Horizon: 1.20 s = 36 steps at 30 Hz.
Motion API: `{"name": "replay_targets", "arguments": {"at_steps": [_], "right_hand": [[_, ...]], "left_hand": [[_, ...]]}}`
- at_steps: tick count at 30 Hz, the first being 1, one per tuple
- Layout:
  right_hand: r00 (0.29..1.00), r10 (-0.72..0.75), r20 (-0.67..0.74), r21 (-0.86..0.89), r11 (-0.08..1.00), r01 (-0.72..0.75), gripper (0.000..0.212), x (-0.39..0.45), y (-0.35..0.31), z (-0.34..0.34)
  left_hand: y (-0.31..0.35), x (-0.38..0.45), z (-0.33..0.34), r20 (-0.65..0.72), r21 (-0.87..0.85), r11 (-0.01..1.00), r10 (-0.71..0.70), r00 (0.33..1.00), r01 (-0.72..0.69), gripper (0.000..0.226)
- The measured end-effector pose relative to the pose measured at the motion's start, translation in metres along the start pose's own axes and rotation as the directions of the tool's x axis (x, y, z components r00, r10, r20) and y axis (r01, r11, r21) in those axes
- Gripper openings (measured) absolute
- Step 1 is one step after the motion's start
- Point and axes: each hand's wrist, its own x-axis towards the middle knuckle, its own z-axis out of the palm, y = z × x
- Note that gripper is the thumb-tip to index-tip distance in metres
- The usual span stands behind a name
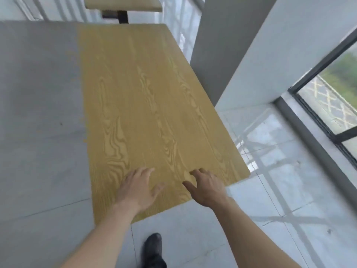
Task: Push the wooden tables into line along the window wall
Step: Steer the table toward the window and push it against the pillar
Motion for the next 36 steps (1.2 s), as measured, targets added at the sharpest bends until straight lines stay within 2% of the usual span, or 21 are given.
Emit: {"name": "replay_targets", "arguments": {"at_steps": [4, 8, 15, 20, 36], "right_hand": [[0.981, -0.133, -0.139, -0.047, 0.991, 0.128, 0.063, 0.027, -0.009, 0.041], [0.923, -0.282, -0.263, -0.12, 0.959, 0.258, 0.066, 0.052, 0.004, 0.09], [0.809, -0.368, -0.458, -0.14, 0.929, 0.343, 0.065, 0.085, 0.028, 0.133], [0.763, -0.375, -0.527, -0.118, 0.921, 0.371, 0.064, 0.086, 0.028, 0.136], [0.728, -0.388, -0.566, -0.157, 0.917, 0.367, 0.064, 0.102, 0.018, 0.131]], "left_hand": [[-0.023, -0.008, 0.034, -0.211, -0.027, 0.998, -0.054, 0.976, 0.049, 0.079], [-0.03, -0.006, 0.075, -0.33, 0.017, 0.995, -0.087, 0.94, 0.098, 0.081], [-0.037, 0.015, 0.123, -0.491, 0.022, 0.986, -0.131, 0.862, 0.163, 0.075], [-0.035, 0.015, 0.121, -0.516, 0.017, 0.983, -0.148, 0.844, 0.183, 0.071], [-0.043, 0.03, 0.111, -0.528, 0.037, 0.979, -0.152, 0.835, 0.202, 0.071]]}}
